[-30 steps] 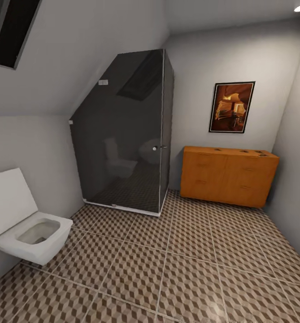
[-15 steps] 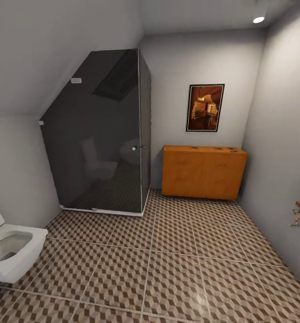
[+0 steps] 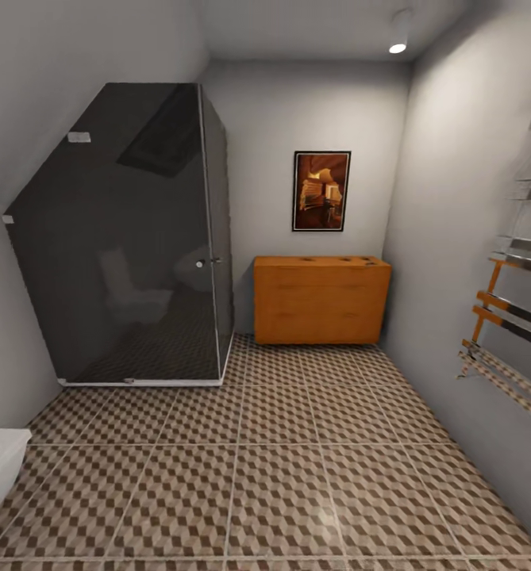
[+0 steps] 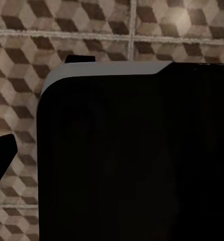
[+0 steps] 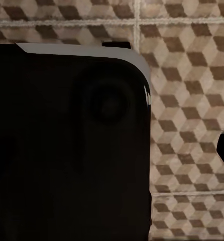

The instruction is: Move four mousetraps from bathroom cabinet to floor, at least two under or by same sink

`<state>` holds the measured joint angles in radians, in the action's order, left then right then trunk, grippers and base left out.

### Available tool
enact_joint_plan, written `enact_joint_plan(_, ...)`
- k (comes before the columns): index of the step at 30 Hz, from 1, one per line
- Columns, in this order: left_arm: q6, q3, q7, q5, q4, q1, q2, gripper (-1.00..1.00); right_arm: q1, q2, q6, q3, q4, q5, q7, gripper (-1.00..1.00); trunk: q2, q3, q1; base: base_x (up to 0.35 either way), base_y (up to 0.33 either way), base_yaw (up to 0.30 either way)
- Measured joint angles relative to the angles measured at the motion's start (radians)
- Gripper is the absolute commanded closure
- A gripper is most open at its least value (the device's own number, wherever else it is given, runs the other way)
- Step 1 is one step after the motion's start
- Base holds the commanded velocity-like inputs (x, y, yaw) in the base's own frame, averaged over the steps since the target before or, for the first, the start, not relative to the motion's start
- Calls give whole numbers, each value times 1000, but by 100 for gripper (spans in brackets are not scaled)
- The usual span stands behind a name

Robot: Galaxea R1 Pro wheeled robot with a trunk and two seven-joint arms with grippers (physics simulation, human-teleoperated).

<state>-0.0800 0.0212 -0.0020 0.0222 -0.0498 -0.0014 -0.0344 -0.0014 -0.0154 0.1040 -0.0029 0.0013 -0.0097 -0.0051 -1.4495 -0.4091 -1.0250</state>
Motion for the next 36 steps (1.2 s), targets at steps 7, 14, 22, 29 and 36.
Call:
enact_joint_plan(7, 0, 0, -1, -1, 0, 0, 0, -100, 0, 0, 0, 0, 0, 0, 0, -100, 0, 0, 0, 58, -31, -291)
enact_joint_plan(14, 7, -2, -1, 0, 1, 0, 1, -100, 0, 0, 0, 0, 0, 1, -1, -100, 0, 0, 0, 227, -101, -127)
enact_joint_plan(22, 13, -2, -1, 2, 2, 0, 2, -100, 0, -1, 0, 1, 0, 3, -2, -100, 0, 0, 1, 299, -30, -25)
enact_joint_plan(29, 15, -2, -1, 3, 2, 0, 2, -100, 0, 0, -1, 1, 0, 6, -2, -100, 0, 0, 1, 317, -5, -4)
enact_joint_plan(36, 15, -1, -2, 4, 2, 0, 2, -100, 0, 0, -2, 1, 0, 8, -2, -100, 0, 0, 1, 321, -1, -1)
